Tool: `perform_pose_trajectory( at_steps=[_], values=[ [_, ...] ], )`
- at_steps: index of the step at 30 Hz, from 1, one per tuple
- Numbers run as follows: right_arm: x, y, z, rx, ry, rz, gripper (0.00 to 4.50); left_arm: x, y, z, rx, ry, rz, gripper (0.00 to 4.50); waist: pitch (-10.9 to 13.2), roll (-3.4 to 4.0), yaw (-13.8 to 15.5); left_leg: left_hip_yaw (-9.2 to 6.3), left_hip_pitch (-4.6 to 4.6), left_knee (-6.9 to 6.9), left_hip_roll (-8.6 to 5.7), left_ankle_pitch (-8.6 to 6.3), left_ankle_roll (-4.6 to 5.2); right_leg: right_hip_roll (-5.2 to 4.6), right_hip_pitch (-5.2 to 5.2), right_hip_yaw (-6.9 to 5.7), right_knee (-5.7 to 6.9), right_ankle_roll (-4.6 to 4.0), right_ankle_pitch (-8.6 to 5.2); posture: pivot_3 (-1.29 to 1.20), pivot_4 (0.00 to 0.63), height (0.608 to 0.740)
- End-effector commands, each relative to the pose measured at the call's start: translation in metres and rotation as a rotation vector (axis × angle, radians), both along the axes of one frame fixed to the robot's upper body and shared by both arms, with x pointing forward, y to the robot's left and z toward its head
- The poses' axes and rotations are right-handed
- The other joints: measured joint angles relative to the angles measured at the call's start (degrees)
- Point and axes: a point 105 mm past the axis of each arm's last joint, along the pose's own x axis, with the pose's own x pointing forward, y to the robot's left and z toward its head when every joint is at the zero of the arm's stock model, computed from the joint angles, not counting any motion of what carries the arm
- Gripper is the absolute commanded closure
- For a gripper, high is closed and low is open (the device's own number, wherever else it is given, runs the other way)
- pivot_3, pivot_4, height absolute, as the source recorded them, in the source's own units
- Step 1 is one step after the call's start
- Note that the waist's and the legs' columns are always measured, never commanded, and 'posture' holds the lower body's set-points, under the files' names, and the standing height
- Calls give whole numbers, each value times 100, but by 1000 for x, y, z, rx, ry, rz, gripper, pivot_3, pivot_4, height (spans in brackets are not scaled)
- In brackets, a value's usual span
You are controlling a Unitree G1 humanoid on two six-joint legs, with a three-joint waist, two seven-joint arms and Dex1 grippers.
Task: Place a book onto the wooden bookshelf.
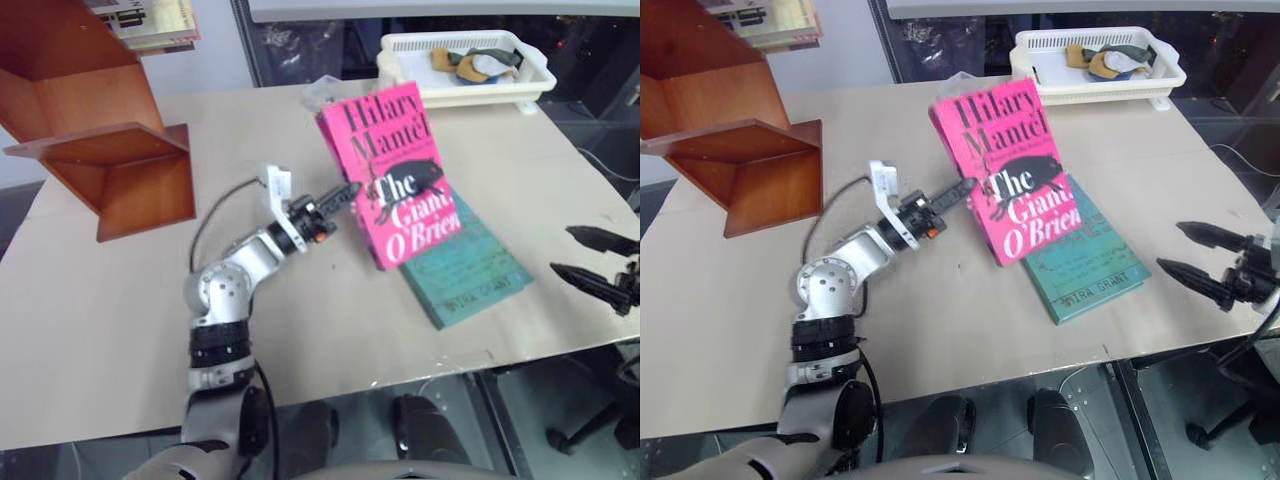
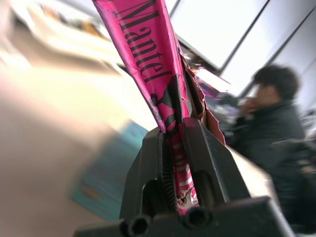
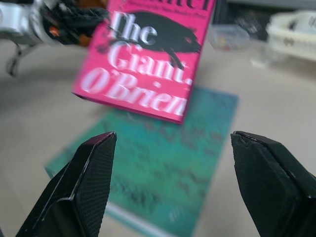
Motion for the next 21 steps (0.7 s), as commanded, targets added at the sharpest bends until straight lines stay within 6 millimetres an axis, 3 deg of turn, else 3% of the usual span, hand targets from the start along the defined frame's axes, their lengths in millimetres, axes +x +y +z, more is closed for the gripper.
perform_pose_trajectory(
  at_steps=[1, 5, 8, 13, 16, 21],
  values=[
    [4, 20, 24, 135, -31, 155, 676, 3, 19, 32, 324, -288, 166, 4462, 1, -1, -12, 0, 2, -2, 1, 0, 0, 7, 0, 0, 1, 0, 0, 0, 150, 740],
    [10, 35, 41, 214, -27, 284, 676, 8, 36, 48, 586, -469, 286, 4462, 1, 2, 6, 2, 2, -2, -3, -2, 4, 9, 0, 2, 0, -1, 0, 0, 150, 740],
    [17, 40, 50, 235, -34, 346, 676, 8, 48, 74, 871, -660, 377, 4462, 12, -16, 32, -8, -15, -3, -4, -9, 17, 5, -9, -9, -5, -2, 1, 0, 150, 740],
    [31, 45, 47, 240, -38, 372, 676, -3, 53, 112, 1274, -901, 378, 4462, 15, -22, 43, -39, -114, 4, -10, 0, 2, -22, -92, -38, -9, -4, 2, 0, 150, 740],
    [37, 49, 43, 243, -33, 387, 676, -9, 54, 135, 1411, -1019, 392, 4462, 15, -20, 40, -34, -155, 3, -16, 0, 3, -27, -140, -35, -7, -4, 2, 0, 150, 740],
    [42, 54, 39, 246, -32, 400, 676, -10, 60, 136, 1667, -1057, 303, 4462, 17, -16, 18, -26, -209, 22, -19, 1, 3, -22, -191, -31, 15, -4, 2, 0, 150, 740]
  ],
)
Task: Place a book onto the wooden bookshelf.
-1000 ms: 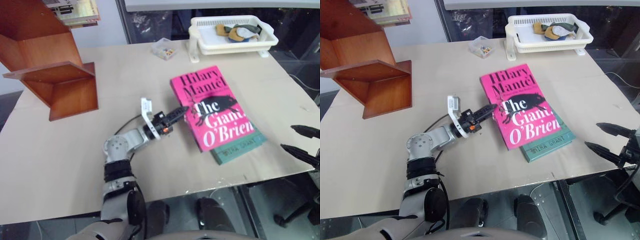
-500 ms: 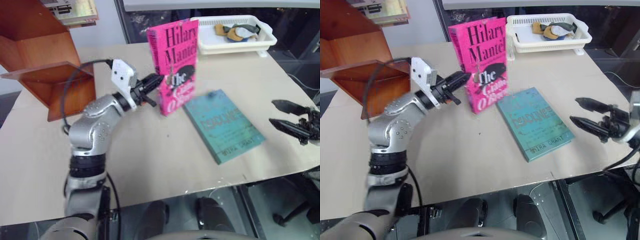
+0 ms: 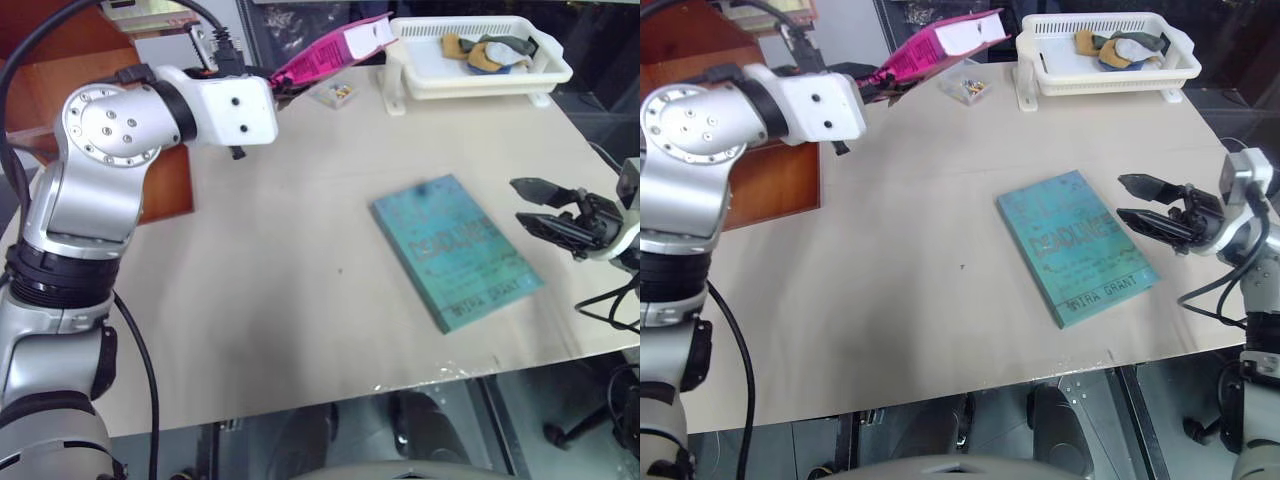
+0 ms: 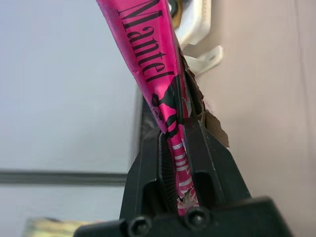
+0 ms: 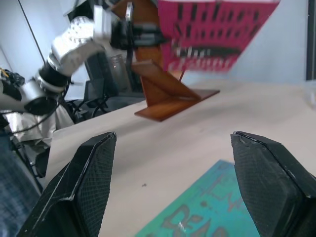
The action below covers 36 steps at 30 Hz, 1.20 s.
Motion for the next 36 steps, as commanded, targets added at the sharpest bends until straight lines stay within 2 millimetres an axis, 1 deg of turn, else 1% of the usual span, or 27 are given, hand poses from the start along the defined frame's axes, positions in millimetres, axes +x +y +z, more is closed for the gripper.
perform_pose_trajectory(
  at_steps=[1, 2, 5, 8, 9, 11, 12, 14, 16, 20, 24, 28, 32, 36],
  values=[
    [-1, 0, 11, -3, -61, 30, 676, -5, 7, 8, 183, -24, 37, 4462, 1, 1, -13, 2, 0, 1, 0, 0, 0, 4, -1, 0, 3, 0, 0, 0, 150, 740],
    [1, 0, 11, -2, -62, 30, 676, -5, 11, 7, 221, -12, 50, 4462, 2, 3, -29, 4, 2, 3, 0, 0, 0, 8, -1, 1, 5, 0, 0, 0, 150, 740],
    [8, -2, 13, -27, -71, 32, 676, -2, 33, 16, 300, -2, 137, 4462, 13, 8, -51, 27, 4, 20, 0, 1, 1, 19, 1, 1, 22, 1, 0, 0, 150, 740],
    [16, -6, 21, -26, -80, 24, 676, -5, 55, 20, 386, 55, 258, 4462, 20, 10, -111, 33, 3, 38, 1, 0, 2, 26, 3, 0, 35, 1, 1, 0, 150, 740],
    [19, -6, 22, -25, -80, 20, 676, -8, 60, 23, 405, 69, 287, 4462, 23, 12, -132, 33, 3, 46, 1, -1, 3, 27, 4, -1, 40, 1, 1, 0, 150, 740],
    [22, -6, 22, -26, -77, 16, 676, -11, 63, 29, 415, 75, 308, 4462, 24, 13, -139, 34, 3, 48, -2, -1, 4, 25, 6, -1, 42, 1, 0, 0, 150, 740],
    [24, -5, 21, -28, -74, 14, 676, -11, 61, 39, 387, 40, 314, 4462, 25, 12, -135, 32, 3, 49, -2, -1, 4, 25, 7, -2, 41, 1, 0, 0, 150, 740],
    [28, -3, 20, -39, -72, 12, 676, -12, 63, 51, 342, 30, 342, 4462, 27, 10, -135, 26, 0, 55, -1, 0, 4, 24, 9, -8, 41, 1, 0, 0, 150, 740],
    [33, 0, 23, -35, -78, 13, 676, -19, 74, 51, 362, 83, 393, 4462, 31, 11, -166, 28, 0, 61, -2, 0, 4, 24, 9, -8, 45, 2, 0, 0, 150, 740],
    [38, 5, 23, -35, -80, 23, 676, -23, 86, 63, 310, 57, 461, 4462, 38, 20, -231, 35, 8, 59, 2, 0, 4, 30, 4, 2, 60, 1, -1, 0, 150, 740],
    [38, 6, 27, -30, -92, 26, 676, -33, 107, 56, 281, 129, 520, 4462, 39, 22, -282, 34, 8, 62, 6, -7, 16, 33, 0, 1, 73, 1, -1, 0, 150, 740],
    [37, 5, 28, -30, -96, 28, 676, -42, 127, 54, 268, 127, 587, 4462, 41, 22, -321, 30, 11, 63, 7, -7, 16, 32, -3, 8, 83, 1, -1, 0, 150, 740],
    [33, 5, 28, -28, -98, 39, 676, -49, 163, 47, 280, 150, 653, 4462, 41, 21, -313, 31, 11, 73, 6, -10, 22, 30, -3, 6, 94, 1, -1, 0, 150, 740],
    [29, 4, 27, -29, -99, 43, 676, -49, 185, 44, 277, 131, 668, 4462, 42, 23, -311, 25, 15, 72, 8, -11, 23, 29, -4, 7, 98, 1, -1, 0, 150, 740]
  ],
)
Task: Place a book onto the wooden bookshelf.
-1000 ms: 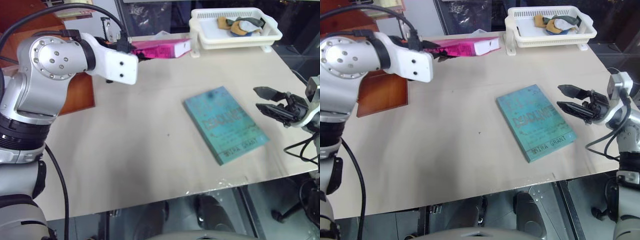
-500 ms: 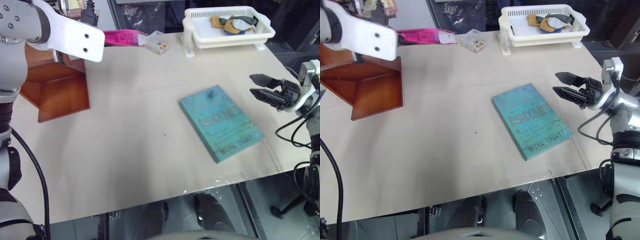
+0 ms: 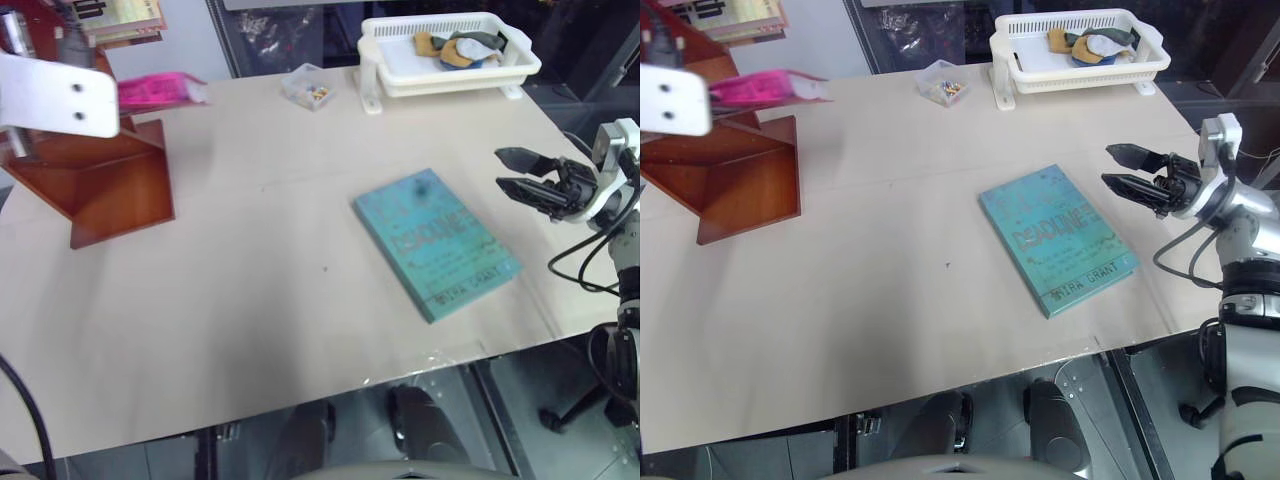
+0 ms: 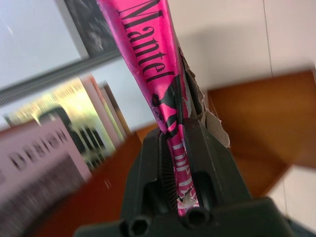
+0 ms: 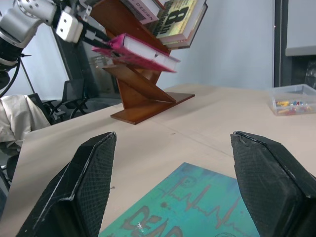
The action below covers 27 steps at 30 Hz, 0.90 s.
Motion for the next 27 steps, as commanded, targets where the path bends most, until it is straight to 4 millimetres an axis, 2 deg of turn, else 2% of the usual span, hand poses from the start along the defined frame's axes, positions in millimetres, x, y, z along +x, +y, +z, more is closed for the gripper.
perform_pose_trajectory(
  at_steps=[1, 5, 8, 14, 15, 16, 18, 21, 22, 23, 27],
  values=[
    [-14, -1, 13, -7, -73, 69, 676, -9, 21, 21, 12, -123, 7, 4462, 0, 1, 7, -2, 1, 0, -1, 0, 0, -4, 0, 0, 1, 0, 0, 0, 150, 740],
    [-16, -4, 13, -7, -75, 61, 676, -7, 39, 23, 23, -163, 20, 4462, 0, 0, 32, -12, 0, 1, -5, 0, 1, -8, 1, 0, 1, 0, 0, 0, 150, 740],
    [-18, -5, 13, -6, -77, 60, 676, -6, 49, 16, 17, -137, 27, 4462, 0, 0, 33, -12, -2, 0, -6, 0, 0, -10, 0, 0, -1, 0, 0, 0, 150, 740],
    [-20, -6, 10, -7, -74, 57, 676, -1, 48, 10, 6, -120, -6, 4462, 0, 1, 22, -10, -1, 0, -7, 0, 1, -12, -1, 0, 3, 0, 0, 0, 150, 740],
    [-20, -7, 9, -7, -74, 55, 676, -2, 49, 12, 14, -122, 0, 3461, 0, 0, 19, -10, -1, 0, -7, 0, 1, -12, -1, 0, 4, 0, 0, 0, 150, 740],
    [-20, -7, 9, -5, -73, 52, 676, -3, 51, 16, 23, -135, 11, 3178, 0, 1, 18, -9, -1, 0, -7, 0, 1, -11, -1, 0, 5, 0, 0, 0, 150, 740],
    [-21, -9, 9, -4, -72, 45, 676, -4, 53, 22, 30, -156, 27, 2320, 0, 0, 16, -8, -1, 1, -7, 0, 1, -11, -1, 0, 4, 0, 0, 0, 150, 740],
    [-21, -10, 8, -4, -72, 39, 676, -5, 54, 26, 19, -180, 47, 833, 0, 1, 12, -7, -1, 1, -9, 0, 1, -11, 0, 0, 4, 0, 0, 0, 150, 740],
    [-22, -11, 9, -3, -72, 37, 676, -6, 55, 26, 18, -180, 55, 833, 0, 1, 11, -7, -1, 1, -9, 0, 1, -11, -1, 0, 5, 0, 0, 0, 150, 740],
    [-22, -11, 9, -3, -73, 36, 676, -6, 56, 26, 12, -175, 64, 120, 0, 1, 8, -6, -1, 1, -9, 0, 1, -11, -1, 0, 6, 0, 0, 0, 150, 740],
    [-24, -11, 9, -28, -71, 42, 676, -8, 58, 16, -8, -124, 94, 56, 0, 1, -1, -1, 0, 1, -8, 0, 1, -10, -1, 0, 8, 0, 0, 0, 150, 740]
  ],
)
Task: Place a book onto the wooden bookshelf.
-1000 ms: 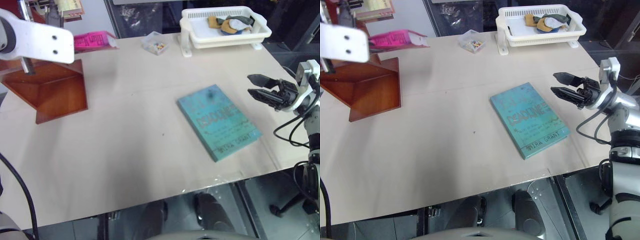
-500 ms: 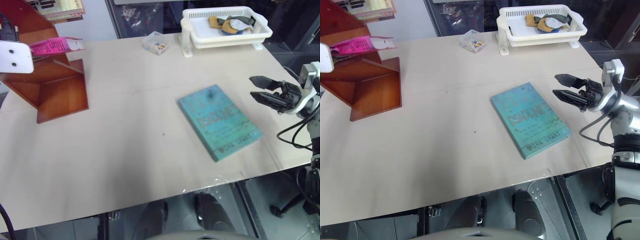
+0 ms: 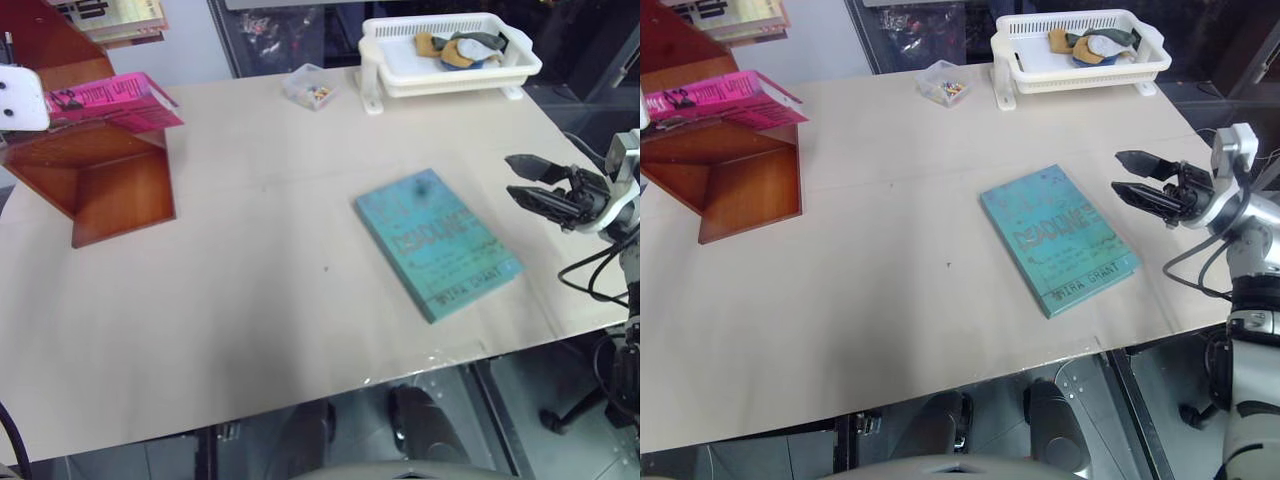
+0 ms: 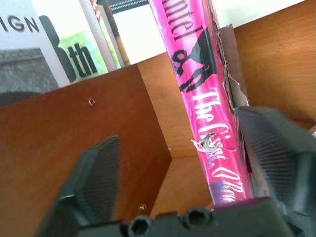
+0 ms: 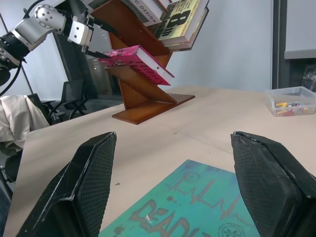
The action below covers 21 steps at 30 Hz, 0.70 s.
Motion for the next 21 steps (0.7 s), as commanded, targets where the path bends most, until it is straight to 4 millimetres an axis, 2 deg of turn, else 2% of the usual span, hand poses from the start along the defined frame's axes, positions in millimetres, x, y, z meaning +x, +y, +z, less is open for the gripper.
perform_pose_trajectory(
  at_steps=[1, 5, 11, 16, 18, 21],
  values=[
    [-12, -2, 12, -44, -65, 55, 676, -11, 3, 12, 6, -24, 36, 56, 0, 0, 1, 1, 0, 0, 0, 0, 0, 0, 0, 0, 0, 0, 0, 0, 150, 740],
    [-15, -2, 13, -70, -69, 61, 676, -14, 4, 9, -5, -12, 53, 56, 0, 0, 1, 0, 0, 0, 1, 0, 0, 0, 0, 0, 0, 0, 0, 0, 150, 740],
    [-22, 6, 22, -128, -98, 109, 676, -25, -9, 20, -27, -24, 26, 56, 0, 0, 3, -1, -1, 0, 1, -1, 1, -2, 0, 0, -2, 0, 0, 0, 150, 740],
    [-25, 15, 23, -217, -129, 144, 676, -32, -20, 20, -37, 13, 9, 56, 0, 0, 2, 5, 1, 0, 2, -1, 1, 0, 1, 0, 1, 0, 0, 0, 150, 740],
    [-25, 17, 26, -228, -136, 154, 676, -33, -30, 21, -49, 11, -24, 56, 0, 0, 3, 11, 1, 1, 2, -1, 2, 0, 1, 0, 1, 0, 0, 0, 150, 740],
    [-25, 18, 27, -232, -138, 163, 676, -32, -55, 20, -118, 11, -148, 56, 0, -1, 4, 13, -1, 1, 3, -1, 2, -1, 1, -1, -3, 0, 0, 0, 150, 740]
  ],
)
